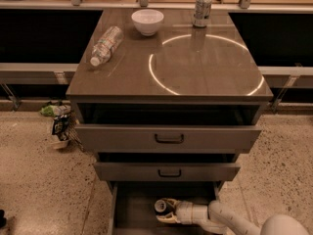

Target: Place pepsi can into bottom drawer

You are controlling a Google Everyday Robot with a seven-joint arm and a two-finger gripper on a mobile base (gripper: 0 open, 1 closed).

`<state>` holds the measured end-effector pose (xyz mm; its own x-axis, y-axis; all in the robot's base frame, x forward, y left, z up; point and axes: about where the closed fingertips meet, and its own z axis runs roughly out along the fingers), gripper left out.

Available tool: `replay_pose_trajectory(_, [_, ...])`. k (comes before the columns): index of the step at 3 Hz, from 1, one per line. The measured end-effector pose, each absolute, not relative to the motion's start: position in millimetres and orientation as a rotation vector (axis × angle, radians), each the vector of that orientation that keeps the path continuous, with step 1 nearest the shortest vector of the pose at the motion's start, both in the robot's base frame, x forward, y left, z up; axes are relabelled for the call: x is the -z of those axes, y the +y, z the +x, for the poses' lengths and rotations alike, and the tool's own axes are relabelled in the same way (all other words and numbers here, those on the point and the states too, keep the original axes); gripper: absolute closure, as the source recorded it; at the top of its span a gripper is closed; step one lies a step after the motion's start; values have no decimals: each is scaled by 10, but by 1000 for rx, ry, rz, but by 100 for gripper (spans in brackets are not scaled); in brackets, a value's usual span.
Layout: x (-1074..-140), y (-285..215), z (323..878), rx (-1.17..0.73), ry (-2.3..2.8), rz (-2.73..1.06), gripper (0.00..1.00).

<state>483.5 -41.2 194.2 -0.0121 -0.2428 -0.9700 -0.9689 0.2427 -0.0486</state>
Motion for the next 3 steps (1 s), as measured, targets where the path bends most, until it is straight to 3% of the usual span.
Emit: replay_pose_trajectory(3, [-1716,-379,4892,-855,1556,-1178,13])
